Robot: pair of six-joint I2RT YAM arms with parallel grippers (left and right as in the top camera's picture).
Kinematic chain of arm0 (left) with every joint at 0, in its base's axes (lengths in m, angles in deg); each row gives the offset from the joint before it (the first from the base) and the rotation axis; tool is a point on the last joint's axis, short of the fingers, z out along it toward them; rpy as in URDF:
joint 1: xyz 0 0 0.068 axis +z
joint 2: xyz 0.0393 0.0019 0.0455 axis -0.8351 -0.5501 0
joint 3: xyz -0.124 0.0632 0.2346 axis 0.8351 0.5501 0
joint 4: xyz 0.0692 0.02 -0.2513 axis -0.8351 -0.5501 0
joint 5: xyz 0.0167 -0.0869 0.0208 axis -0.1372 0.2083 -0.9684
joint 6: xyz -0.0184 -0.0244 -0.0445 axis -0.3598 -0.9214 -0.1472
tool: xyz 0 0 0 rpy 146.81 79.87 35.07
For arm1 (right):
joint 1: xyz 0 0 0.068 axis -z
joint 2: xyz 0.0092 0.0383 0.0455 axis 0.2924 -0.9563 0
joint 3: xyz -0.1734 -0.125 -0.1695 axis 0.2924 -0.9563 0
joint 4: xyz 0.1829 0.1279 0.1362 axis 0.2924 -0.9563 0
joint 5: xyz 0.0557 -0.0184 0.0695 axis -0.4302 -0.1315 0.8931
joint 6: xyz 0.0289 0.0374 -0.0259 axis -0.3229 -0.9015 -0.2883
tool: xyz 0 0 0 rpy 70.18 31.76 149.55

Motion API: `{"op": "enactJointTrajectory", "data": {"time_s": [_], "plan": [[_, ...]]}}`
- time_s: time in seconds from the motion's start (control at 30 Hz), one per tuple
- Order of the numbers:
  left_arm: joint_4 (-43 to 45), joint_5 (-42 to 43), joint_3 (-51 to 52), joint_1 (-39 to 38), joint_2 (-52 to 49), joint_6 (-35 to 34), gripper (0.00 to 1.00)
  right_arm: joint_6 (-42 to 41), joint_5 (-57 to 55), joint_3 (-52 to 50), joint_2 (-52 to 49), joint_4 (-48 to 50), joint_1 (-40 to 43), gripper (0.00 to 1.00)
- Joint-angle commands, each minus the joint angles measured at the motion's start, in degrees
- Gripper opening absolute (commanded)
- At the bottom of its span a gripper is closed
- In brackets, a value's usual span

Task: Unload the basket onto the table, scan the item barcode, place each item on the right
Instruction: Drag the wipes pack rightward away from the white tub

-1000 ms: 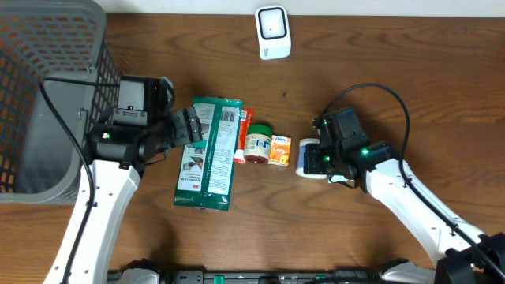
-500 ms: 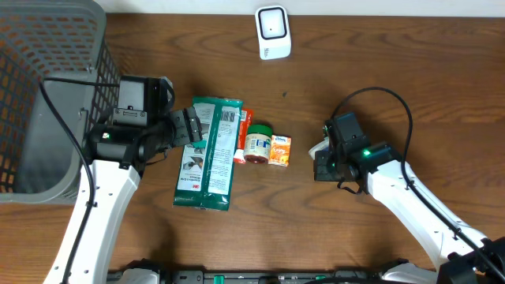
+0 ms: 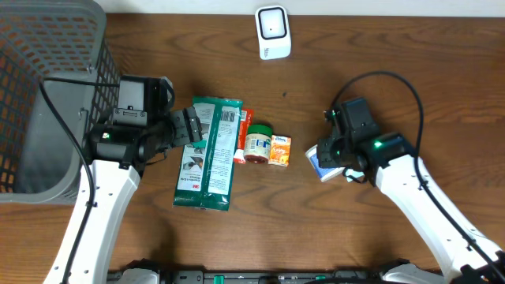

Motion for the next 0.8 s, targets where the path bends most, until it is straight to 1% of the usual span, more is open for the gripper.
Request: {"op": "enactJointTrajectory", "data": {"time_s": [0.0, 0.03, 0.07, 0.13, 0.2, 0.27, 0.43, 0.77], "plan": [[-0.1, 0.1, -0.7, -0.1, -0.1, 0.6, 0.85, 3.0, 1.6, 5.6, 1.8, -3.1, 0.3, 0.52], [-0.1, 0.1, -0.7, -0.1, -0.1, 0.6, 0.86, 3.0, 1.6, 7.3, 1.8, -4.6, 0.3, 0.56], [-0.1, 0.1, -0.7, -0.1, -0.1, 0.6, 0.85, 3.0, 2.1, 8.7, 1.8, -5.7, 0.3, 0.58], [-0.1, 0.1, -0.7, -0.1, -0.1, 0.6, 0.86, 2.9, 4.9, 11.5, 1.8, -7.0, 0.2, 0.59], [-0.1, 0.1, -0.7, -0.1, -0.1, 0.6, 0.86, 2.9, 8.7, 12.8, 1.8, -6.1, 0.1, 0.61], [-0.1, 0.1, -0.7, -0.1, -0.1, 0.6, 0.85, 2.3, 11.5, 12.9, 1.8, -3.9, 0.1, 0.61], [-0.1, 0.1, -0.7, -0.1, -0.1, 0.6, 0.85, 0.2, 11.5, 12.8, -0.2, 0.0, 0.1, 0.61], [-0.1, 0.1, -0.7, -0.1, -0.1, 0.6, 0.85, -2.1, 11.0, 12.8, -11.2, 8.2, -4.7, 0.62]]}}
